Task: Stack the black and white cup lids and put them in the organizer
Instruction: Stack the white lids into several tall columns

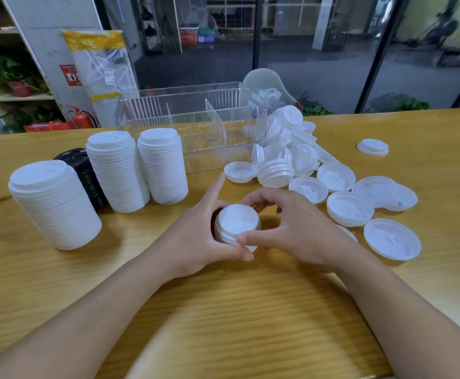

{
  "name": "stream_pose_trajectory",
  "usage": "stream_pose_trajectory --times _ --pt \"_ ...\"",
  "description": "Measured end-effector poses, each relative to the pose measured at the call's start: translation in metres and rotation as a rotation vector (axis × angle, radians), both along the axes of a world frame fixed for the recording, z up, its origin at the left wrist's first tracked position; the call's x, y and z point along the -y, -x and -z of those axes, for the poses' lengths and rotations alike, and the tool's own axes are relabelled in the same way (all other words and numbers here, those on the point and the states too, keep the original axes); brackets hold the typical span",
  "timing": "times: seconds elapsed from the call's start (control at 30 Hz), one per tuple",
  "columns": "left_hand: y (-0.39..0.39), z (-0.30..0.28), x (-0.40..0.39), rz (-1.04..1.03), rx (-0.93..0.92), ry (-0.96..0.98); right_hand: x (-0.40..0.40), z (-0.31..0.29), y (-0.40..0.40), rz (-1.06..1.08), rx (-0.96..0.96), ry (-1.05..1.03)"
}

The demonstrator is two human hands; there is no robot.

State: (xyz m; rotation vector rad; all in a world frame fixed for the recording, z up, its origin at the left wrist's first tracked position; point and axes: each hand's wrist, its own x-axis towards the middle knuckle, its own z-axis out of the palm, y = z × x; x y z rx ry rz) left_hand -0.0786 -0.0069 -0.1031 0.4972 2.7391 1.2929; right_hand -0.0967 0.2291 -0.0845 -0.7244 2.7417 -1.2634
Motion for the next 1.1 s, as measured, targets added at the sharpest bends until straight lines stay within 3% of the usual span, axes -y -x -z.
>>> stream_pose_trajectory --times 0.13,0.23,0.37,0.53,0.9,1.1 --pt "-0.002 0.002 -0.001 0.036 -0.032 0.025 0.000 0.002 0.002 -0.004 -0.004 0.018" --pt "-0.003 0.004 -0.001 0.038 -0.053 0.051 -0.003 0.006 0.014 0.172 -0.129 0.136" --pt "0.000 0.009 0.001 0.032 -0.056 0.095 -0.013 0.010 0.039 0.302 -0.292 -0.028" --pt "0.003 0.011 0.001 0.032 -0.080 0.107 -0.011 0.015 0.050 0.310 -0.297 -0.205" --pt "0.001 0.008 0.001 0.030 -0.078 0.112 -0.022 0.021 0.038 0.271 -0.302 -0.177" --pt "0.001 0.008 0.001 0.025 -0.084 0.095 -0.011 0.014 0.019 0.200 -0.163 -0.053"
